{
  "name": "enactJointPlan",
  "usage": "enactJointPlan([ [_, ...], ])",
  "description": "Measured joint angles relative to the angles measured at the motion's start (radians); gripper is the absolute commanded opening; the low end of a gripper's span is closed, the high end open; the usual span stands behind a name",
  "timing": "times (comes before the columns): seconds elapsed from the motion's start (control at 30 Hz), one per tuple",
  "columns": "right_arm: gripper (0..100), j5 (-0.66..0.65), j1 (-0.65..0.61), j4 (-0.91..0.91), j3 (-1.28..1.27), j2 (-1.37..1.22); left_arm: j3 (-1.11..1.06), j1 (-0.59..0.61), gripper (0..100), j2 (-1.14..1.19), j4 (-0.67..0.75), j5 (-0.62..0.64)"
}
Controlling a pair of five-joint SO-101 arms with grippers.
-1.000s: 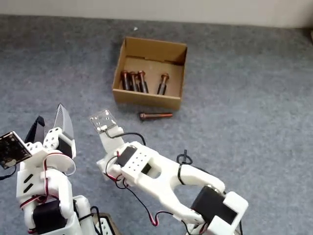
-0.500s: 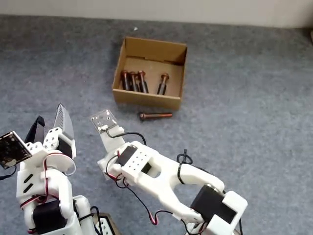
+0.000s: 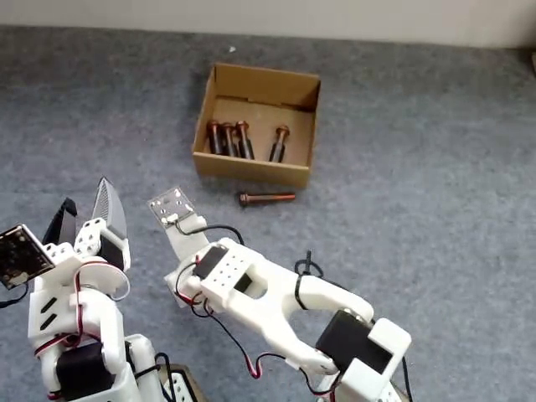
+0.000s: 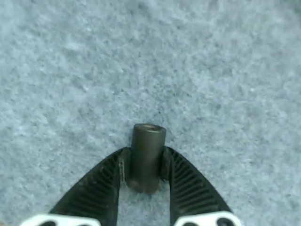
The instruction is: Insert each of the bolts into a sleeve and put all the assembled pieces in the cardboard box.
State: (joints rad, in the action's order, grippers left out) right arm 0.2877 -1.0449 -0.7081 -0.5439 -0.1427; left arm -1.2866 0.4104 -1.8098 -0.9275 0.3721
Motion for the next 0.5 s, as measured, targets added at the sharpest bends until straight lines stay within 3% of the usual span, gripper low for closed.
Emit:
enactJointPlan([
  [0.3, 0.5, -0.009, 0.026, -0.061, 0.011, 0.021, 0.000, -0.003, 22, 0.000, 0.000, 0.000],
  [0.5, 0.5, -0.011, 0.137, -0.236, 0.005, 0.201, 0.000, -0.018, 22, 0.000, 0.000, 0.000],
])
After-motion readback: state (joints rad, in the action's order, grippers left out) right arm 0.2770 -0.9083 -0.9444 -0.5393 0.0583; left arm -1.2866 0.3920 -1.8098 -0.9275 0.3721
